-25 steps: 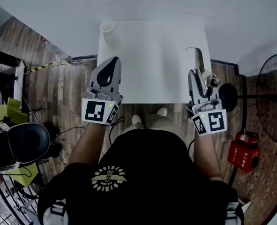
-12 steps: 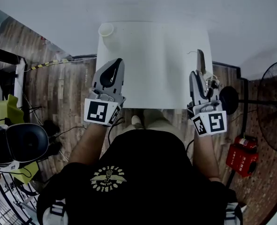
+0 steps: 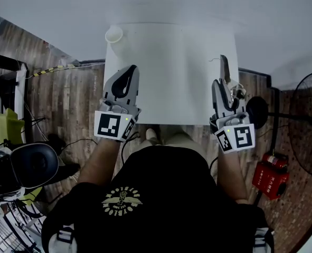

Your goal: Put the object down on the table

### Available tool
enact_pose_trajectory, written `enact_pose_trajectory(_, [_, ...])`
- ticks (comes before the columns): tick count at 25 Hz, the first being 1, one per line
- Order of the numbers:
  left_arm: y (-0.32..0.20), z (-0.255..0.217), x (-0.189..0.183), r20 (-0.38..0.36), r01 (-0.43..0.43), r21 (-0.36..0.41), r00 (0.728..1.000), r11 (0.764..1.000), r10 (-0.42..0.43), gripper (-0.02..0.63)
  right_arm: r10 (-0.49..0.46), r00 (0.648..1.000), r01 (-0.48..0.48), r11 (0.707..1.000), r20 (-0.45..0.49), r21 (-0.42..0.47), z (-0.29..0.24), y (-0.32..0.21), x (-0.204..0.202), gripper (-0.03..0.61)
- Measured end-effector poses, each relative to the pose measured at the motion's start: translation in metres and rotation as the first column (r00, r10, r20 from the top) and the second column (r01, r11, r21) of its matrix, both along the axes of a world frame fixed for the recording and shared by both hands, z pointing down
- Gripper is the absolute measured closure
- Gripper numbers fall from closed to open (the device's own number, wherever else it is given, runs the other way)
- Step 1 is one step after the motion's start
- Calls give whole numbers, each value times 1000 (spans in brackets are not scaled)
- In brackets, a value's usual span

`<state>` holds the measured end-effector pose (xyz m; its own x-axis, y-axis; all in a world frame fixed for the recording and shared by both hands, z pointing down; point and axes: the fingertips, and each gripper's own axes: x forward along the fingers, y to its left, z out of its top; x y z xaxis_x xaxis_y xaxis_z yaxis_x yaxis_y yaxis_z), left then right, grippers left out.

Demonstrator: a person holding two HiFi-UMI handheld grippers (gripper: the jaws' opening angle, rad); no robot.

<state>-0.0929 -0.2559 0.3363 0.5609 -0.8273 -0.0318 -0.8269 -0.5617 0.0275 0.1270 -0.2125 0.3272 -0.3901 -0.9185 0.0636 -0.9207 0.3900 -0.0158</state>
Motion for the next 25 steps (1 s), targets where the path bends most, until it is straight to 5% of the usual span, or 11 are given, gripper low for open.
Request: enact_pose_trajectory(25, [-77, 36, 51, 21, 54, -49, 998, 997, -53, 607, -113, 987, 128, 982, 112, -139, 48, -95, 31, 517])
